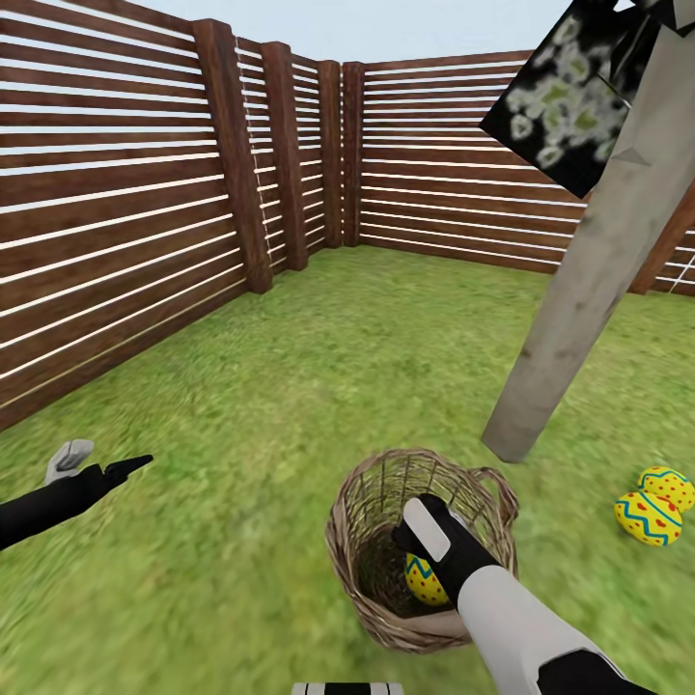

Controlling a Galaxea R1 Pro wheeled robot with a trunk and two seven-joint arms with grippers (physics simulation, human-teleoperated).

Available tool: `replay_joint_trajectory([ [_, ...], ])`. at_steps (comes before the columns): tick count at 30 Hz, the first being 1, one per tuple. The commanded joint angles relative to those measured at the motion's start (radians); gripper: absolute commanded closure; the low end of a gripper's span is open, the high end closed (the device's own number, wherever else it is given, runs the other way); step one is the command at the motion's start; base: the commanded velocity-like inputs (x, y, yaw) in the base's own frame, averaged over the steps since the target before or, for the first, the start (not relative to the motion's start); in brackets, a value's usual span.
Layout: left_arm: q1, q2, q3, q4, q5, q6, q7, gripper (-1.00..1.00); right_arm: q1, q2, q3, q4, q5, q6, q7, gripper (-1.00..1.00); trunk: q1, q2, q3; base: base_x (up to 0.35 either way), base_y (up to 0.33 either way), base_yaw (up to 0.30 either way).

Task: Take the three Easter eggs out of the wicker basket on the lawn in the garden, then place them on the lawn next to a single tree (choose any tree) so that all three eggs are next to the same tree and none are left in the basket.

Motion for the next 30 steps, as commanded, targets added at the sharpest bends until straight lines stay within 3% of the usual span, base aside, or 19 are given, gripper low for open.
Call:
replay_joint_trajectory([
  [1, -0.001, 0.000, 0.001, 0.000, -0.004, 0.003, -0.006, -1.00, -0.001, -0.001, 0.005, -0.001, -0.007, 0.004, -0.008, -1.00, 0.000, 0.000, -0.001, 0.007, 0.003, 0.000],
  [30, -0.001, 0.000, 0.001, 0.000, -0.004, 0.003, -0.006, -1.00, -0.001, -0.002, 0.005, 0.000, -0.007, 0.003, -0.006, -1.00, 0.000, -0.001, -0.005, 0.051, -0.011, 0.000],
])
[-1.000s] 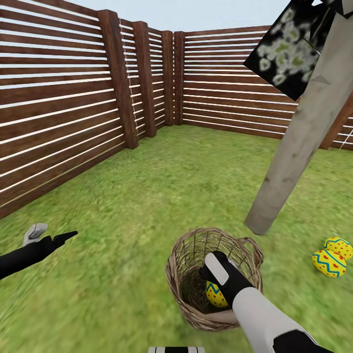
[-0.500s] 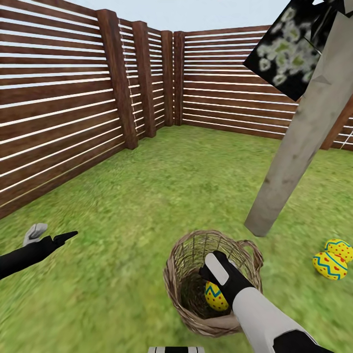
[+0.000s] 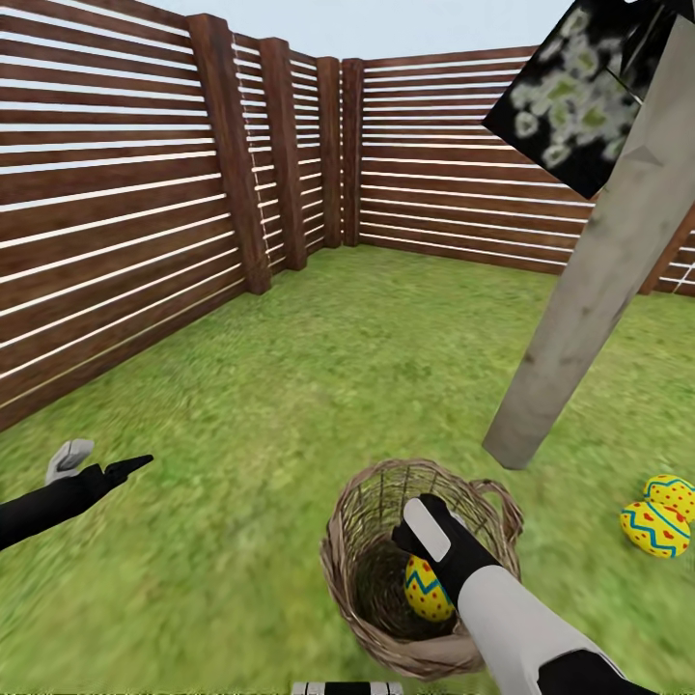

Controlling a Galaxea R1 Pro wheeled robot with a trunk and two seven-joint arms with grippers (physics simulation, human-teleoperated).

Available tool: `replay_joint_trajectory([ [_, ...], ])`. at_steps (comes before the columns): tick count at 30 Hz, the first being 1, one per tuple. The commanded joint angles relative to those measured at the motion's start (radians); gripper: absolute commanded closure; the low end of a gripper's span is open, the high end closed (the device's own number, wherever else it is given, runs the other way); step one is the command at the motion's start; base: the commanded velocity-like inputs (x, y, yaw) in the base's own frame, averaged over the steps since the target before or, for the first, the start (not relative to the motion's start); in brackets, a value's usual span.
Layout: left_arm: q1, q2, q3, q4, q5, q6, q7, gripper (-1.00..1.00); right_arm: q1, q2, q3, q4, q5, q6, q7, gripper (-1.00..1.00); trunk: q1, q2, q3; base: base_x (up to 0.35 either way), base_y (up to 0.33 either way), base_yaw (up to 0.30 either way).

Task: Take the three Easter eggs out of the wicker basket on the lawn in the garden, then place them on the lawn next to a single tree (choose any tree) so that all three eggs are next to the same tree and none are left in the basket.

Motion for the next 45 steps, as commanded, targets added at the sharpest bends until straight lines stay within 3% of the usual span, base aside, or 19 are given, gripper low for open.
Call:
replay_joint_trajectory([
  [1, -0.001, 0.000, 0.001, 0.000, -0.004, 0.004, -0.006, -1.00, -0.001, -0.001, 0.005, -0.001, -0.007, 0.004, -0.008, -1.00, 0.000, -0.001, -0.005, 0.002, 0.000, 0.000],
  [18, -0.001, 0.001, 0.003, 0.000, -0.004, 0.004, -0.007, -1.00, -0.001, -0.001, 0.007, -0.001, -0.007, 0.000, -0.008, -1.00, 0.008, -0.005, -0.071, 0.000, 0.000, 0.000],
  [32, -0.001, 0.001, 0.002, 0.000, -0.004, 0.004, -0.007, -1.00, 0.001, -0.001, 0.010, -0.001, -0.003, -0.010, -0.006, -1.00, 0.010, -0.006, -0.086, 0.000, 0.000, 0.000],
  [37, -0.001, 0.001, 0.001, 0.000, -0.004, 0.004, -0.007, -1.00, 0.001, -0.004, 0.011, 0.001, 0.000, -0.068, 0.002, -1.00, 0.010, -0.006, -0.086, 0.000, 0.000, 0.000],
  [39, -0.001, 0.001, 0.001, 0.000, -0.004, 0.004, -0.007, -1.00, 0.001, -0.004, 0.011, 0.005, 0.021, -0.087, 0.005, -1.00, 0.010, -0.006, -0.086, 0.000, 0.000, 0.000],
  [42, -0.001, 0.000, 0.001, 0.000, -0.004, 0.004, -0.007, -1.00, 0.001, -0.003, 0.010, 0.008, 0.085, -0.101, 0.009, -1.00, 0.010, -0.006, -0.086, 0.000, 0.000, 0.000],
  [45, -0.001, 0.000, 0.001, 0.000, -0.004, 0.004, -0.007, -1.00, 0.001, -0.003, 0.010, 0.009, 0.121, -0.122, 0.012, -1.00, 0.011, -0.006, -0.098, 0.000, 0.000, 0.000],
])
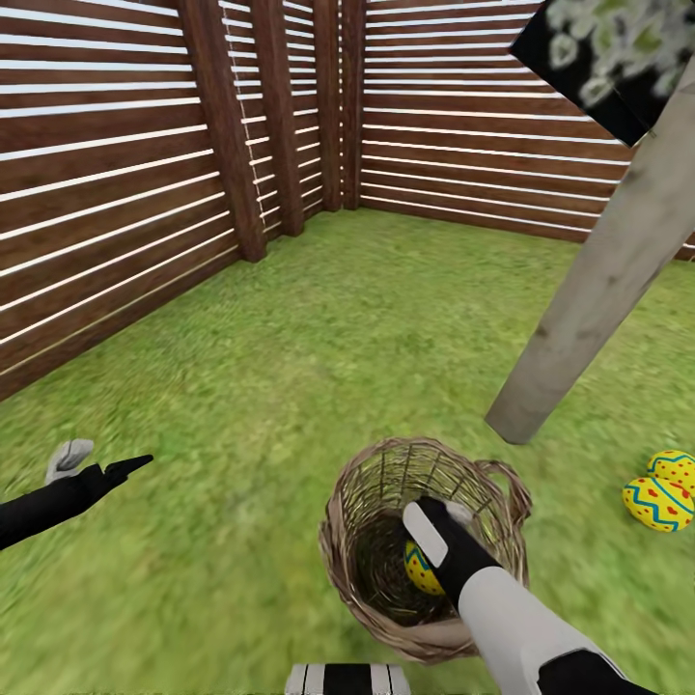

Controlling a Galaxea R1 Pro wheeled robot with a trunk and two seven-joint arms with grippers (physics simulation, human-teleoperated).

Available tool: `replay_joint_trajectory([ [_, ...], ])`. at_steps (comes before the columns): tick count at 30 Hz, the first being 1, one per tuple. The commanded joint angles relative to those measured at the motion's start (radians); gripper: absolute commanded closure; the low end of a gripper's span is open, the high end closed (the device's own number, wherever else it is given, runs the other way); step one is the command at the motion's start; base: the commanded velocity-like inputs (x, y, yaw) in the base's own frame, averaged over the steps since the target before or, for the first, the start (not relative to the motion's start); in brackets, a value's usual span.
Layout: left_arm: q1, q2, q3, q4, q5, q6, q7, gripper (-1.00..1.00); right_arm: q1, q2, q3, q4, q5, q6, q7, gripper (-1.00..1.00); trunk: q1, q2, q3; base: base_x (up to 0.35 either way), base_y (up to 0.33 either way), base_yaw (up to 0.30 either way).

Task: Take the three Easter eggs out of the wicker basket on the lawn in the garden, then place them on the lawn next to a single tree (choose any tree) so that all three eggs are next to the same tree and none are left in the basket.

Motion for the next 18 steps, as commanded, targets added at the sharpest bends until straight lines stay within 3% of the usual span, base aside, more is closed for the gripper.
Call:
replay_joint_trajectory([
  [1, -0.001, 0.000, 0.001, 0.000, -0.004, 0.004, -0.006, -1.00, -0.001, 0.000, 0.006, -0.001, 0.001, -0.001, -0.006, -1.00, 0.000, -0.001, -0.005, 0.000, 0.000, 0.000],
  [18, -0.001, 0.001, 0.003, 0.000, -0.004, 0.004, -0.006, -1.00, -0.001, 0.001, 0.005, -0.001, 0.014, -0.016, -0.005, -1.00, 0.007, -0.004, -0.067, 0.000, 0.000, 0.000],
])
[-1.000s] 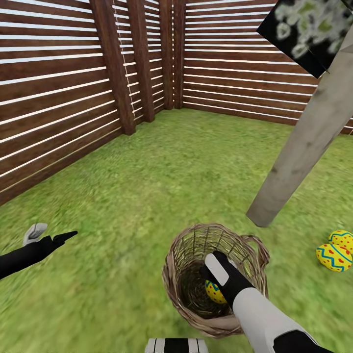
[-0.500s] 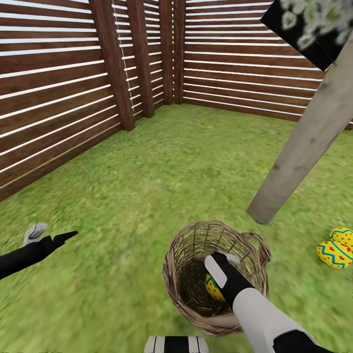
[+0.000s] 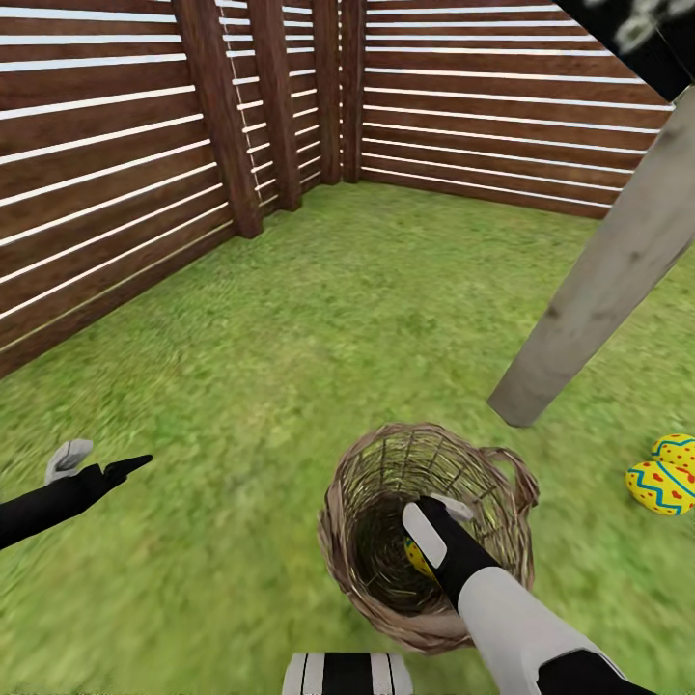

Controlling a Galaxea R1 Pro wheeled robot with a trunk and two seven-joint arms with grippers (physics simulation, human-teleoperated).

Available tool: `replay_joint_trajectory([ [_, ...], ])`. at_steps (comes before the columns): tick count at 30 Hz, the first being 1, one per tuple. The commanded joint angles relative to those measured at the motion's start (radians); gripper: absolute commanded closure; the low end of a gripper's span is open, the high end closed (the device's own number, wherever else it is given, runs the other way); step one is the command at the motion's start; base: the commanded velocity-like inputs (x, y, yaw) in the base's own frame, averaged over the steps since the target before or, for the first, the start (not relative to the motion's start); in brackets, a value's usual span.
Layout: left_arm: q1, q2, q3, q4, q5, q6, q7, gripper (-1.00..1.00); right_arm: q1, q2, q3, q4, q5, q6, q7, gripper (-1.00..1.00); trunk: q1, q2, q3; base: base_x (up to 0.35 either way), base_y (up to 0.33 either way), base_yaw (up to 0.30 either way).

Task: Take the three Easter eggs out of the wicker basket on the lawn in the garden, then place them on the lawn next to a single tree (choose any tree) so that all three eggs are next to the same tree and none are left in the basket.

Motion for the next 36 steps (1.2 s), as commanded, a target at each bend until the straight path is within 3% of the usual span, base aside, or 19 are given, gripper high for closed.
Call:
replay_joint_trajectory([
  [1, -0.001, 0.000, 0.001, 0.000, -0.004, 0.003, -0.007, -1.00, 0.000, -0.001, 0.006, -0.001, -0.006, 0.005, -0.007, -1.00, 0.000, 0.000, -0.001, 0.000, 0.000, 0.000],
  [9, -0.001, 0.000, 0.001, 0.000, -0.004, 0.003, -0.007, -1.00, 0.000, -0.001, 0.007, -0.001, -0.005, 0.003, -0.007, -1.00, 0.000, 0.000, -0.001, 0.000, 0.000, 0.000],
  [16, -0.001, 0.000, 0.001, 0.000, -0.004, 0.003, -0.007, -1.00, 0.000, -0.002, 0.009, -0.001, -0.004, -0.044, 0.003, -1.00, 0.000, 0.000, -0.001, 0.000, 0.000, 0.000],
  [27, -0.001, -0.001, 0.000, 0.000, -0.004, 0.003, -0.007, -1.00, 0.000, -0.002, 0.009, -0.001, -0.004, -0.068, 0.043, -1.00, 0.005, -0.003, -0.043, 0.000, 0.000, 0.000],
  [36, 0.000, 0.000, 0.002, 0.000, -0.003, 0.003, -0.010, -1.00, 0.001, -0.002, 0.009, -0.001, -0.003, -0.070, 0.044, -1.00, 0.005, -0.003, -0.043, 0.000, 0.000, 0.000],
])
